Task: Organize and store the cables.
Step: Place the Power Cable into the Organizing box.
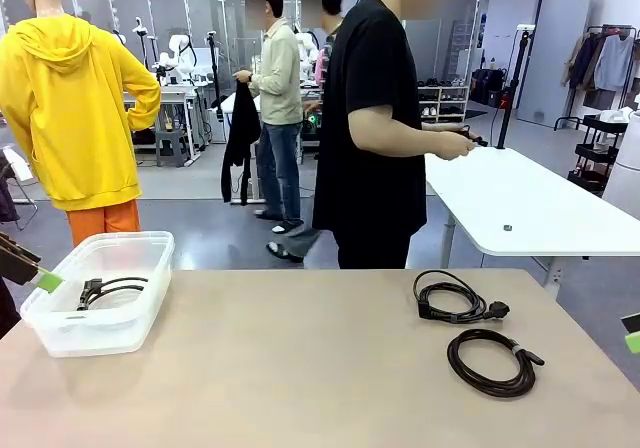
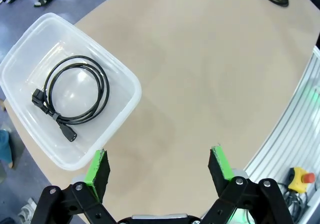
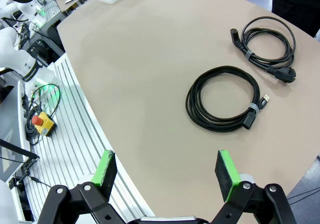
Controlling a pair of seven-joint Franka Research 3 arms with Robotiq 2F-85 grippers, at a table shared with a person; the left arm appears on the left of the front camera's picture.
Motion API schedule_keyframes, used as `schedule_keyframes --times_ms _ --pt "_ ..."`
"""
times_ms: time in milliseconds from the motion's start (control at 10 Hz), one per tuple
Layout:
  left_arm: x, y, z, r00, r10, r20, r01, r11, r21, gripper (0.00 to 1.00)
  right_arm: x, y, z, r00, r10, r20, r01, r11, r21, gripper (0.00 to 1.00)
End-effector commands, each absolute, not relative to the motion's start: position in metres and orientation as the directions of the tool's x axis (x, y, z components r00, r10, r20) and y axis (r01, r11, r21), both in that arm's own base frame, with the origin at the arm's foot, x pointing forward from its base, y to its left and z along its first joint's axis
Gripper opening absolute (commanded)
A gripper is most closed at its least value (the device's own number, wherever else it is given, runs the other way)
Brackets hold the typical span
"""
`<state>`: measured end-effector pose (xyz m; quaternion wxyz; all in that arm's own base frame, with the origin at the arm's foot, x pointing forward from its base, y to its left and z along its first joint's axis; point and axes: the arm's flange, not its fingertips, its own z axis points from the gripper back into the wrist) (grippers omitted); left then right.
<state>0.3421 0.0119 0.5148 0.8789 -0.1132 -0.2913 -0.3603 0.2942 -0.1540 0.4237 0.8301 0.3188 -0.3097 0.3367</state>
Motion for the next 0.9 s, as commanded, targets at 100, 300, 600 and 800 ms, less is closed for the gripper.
schedule_keyframes --times_ms 100,300,600,800 --pt "0.343 0.011 0.514 0.575 -0.568 0.589 0.696 0.718 0.014 1.0 0.296 -0.155 0.424 0.563 0.359 0.744 -0.768 0.56 0.31 1.0" --pt "0.343 0.011 0.514 0.575 -0.568 0.589 0.696 0.718 0.014 1.0 0.296 -0.155 0.424 0.563 0.359 0.744 -0.768 0.56 0.31 1.0" --pt "0.343 0.011 0.514 0.575 -0.568 0.589 0.696 0.718 0.014 1.0 0.295 -0.143 0.429 0.572 0.394 0.719 -0.754 0.599 0.271 1.0" --pt "0.343 0.011 0.514 0.575 -0.568 0.589 0.696 0.718 0.014 1.0 0.304 -0.124 0.437 0.547 0.483 0.684 -0.781 0.589 0.208 1.0"
